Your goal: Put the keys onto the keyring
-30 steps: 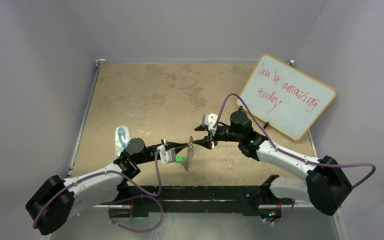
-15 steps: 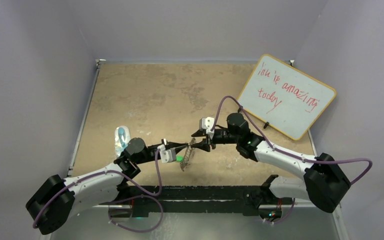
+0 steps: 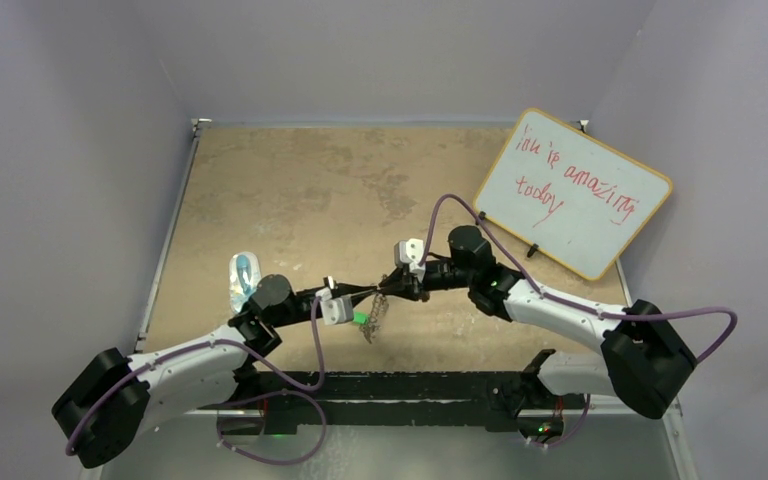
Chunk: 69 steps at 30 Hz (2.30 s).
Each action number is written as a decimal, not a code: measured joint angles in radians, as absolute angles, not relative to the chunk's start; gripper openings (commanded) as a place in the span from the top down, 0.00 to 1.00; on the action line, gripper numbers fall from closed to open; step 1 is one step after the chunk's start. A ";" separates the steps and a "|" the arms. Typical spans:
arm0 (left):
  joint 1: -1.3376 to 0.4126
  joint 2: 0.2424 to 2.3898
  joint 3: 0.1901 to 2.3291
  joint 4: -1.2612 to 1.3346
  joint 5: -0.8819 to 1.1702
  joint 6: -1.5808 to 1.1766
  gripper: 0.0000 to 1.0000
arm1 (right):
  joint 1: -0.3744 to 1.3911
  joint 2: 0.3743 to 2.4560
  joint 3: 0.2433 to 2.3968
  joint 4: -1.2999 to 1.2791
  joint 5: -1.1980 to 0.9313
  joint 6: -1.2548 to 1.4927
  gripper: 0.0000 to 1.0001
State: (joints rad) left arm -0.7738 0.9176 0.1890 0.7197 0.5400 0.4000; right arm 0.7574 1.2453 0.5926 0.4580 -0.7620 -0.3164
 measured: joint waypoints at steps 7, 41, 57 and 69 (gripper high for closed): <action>-0.774 0.920 0.196 0.714 0.524 0.382 0.92 | 0.758 1.245 0.593 0.454 -0.782 -0.336 1.00; -0.775 0.852 0.015 1.061 0.497 0.157 0.79 | 0.759 1.218 0.433 0.789 -0.855 -0.208 1.00; -0.775 0.811 0.289 0.434 0.470 0.273 0.85 | 0.759 1.217 0.363 0.934 -0.793 -0.130 1.00; -0.776 0.852 0.525 -0.013 0.457 0.362 0.85 | 0.759 1.217 0.358 0.973 -0.768 -0.102 1.00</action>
State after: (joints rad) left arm -0.7757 0.8524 0.5247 -0.0132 0.4568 0.3618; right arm 0.7593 1.2175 0.3580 0.9730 -0.7681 -0.1024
